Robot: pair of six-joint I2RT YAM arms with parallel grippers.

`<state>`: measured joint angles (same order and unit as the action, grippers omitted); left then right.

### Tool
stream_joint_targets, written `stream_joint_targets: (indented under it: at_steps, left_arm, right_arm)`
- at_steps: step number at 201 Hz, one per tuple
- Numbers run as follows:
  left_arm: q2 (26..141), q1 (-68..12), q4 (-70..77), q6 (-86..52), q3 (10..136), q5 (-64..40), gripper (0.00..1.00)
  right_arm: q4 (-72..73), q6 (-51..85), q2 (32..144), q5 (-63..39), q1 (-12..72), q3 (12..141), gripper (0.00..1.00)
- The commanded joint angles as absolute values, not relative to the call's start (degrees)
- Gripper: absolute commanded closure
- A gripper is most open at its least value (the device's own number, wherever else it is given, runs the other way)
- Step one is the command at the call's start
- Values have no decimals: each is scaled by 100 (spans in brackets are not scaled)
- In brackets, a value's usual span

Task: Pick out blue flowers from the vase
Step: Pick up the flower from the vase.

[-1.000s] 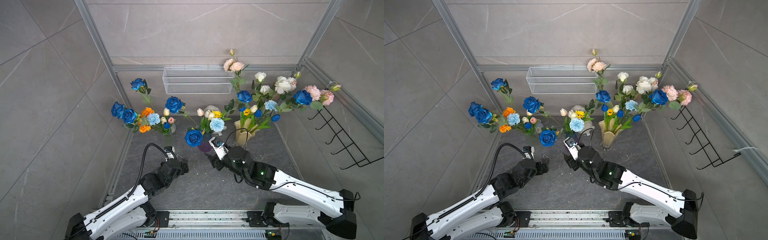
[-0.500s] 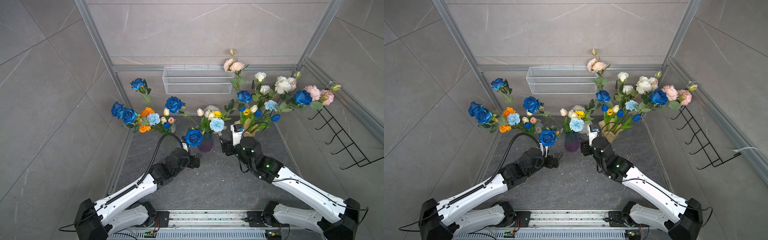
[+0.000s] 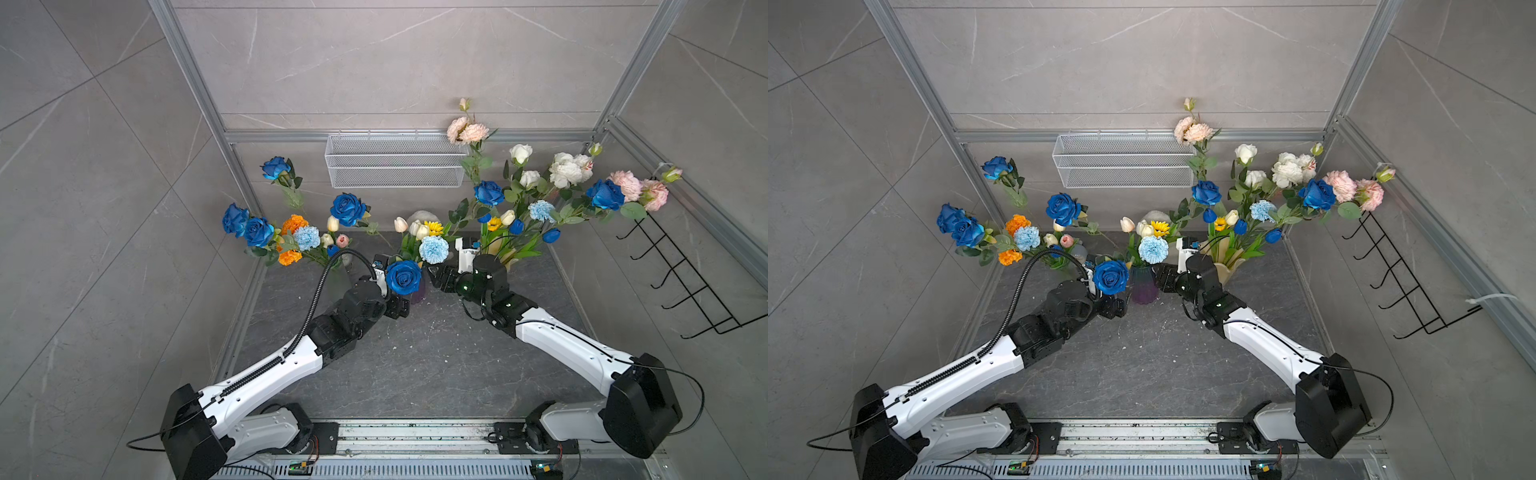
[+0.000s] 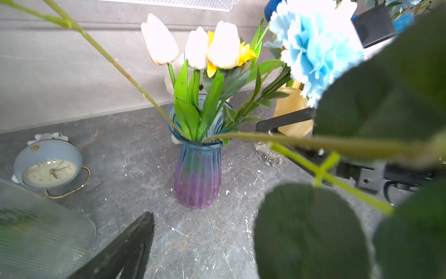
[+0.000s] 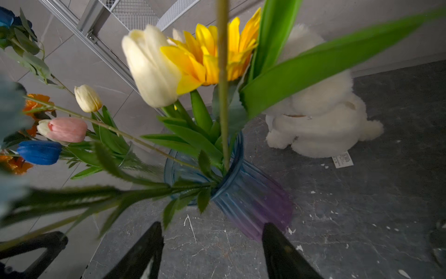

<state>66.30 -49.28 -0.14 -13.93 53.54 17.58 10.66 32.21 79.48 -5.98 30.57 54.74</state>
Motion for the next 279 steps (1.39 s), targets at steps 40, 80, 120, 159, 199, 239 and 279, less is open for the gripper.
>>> stream_joint_targets:
  at_steps: [40, 80, 120, 159, 199, 239, 279]
  left_arm:
    - [7079, -4957, 838, -782, 5881, 2171, 11]
    - [7318, -4957, 1231, -481, 6042, 2272, 14]
    - [7559, -4957, 1614, -54, 6180, 2324, 15]
    - [7834, -4957, 1886, 168, 6354, 2357, 16]
    - [7866, -4957, 2294, 374, 6293, 2407, 32]
    - [7910, -4957, 2170, 503, 6486, 2240, 56]
    - [7838, -4957, 2020, 531, 6619, 1953, 83]
  right_arm:
    - [1175, 3441, 8615, -454, 3032, 6114, 42]
    - [893, 3345, 8808, -246, 3017, 6418, 44]
    - [722, 3311, 9043, -183, 3008, 6648, 45]
    - [642, 3139, 9127, -215, 3010, 6698, 45]
    - [561, 3008, 9313, -380, 3015, 6812, 45]
    - [601, 2957, 9371, -443, 3015, 6840, 45]
    - [454, 2829, 9439, -395, 3050, 6951, 45]
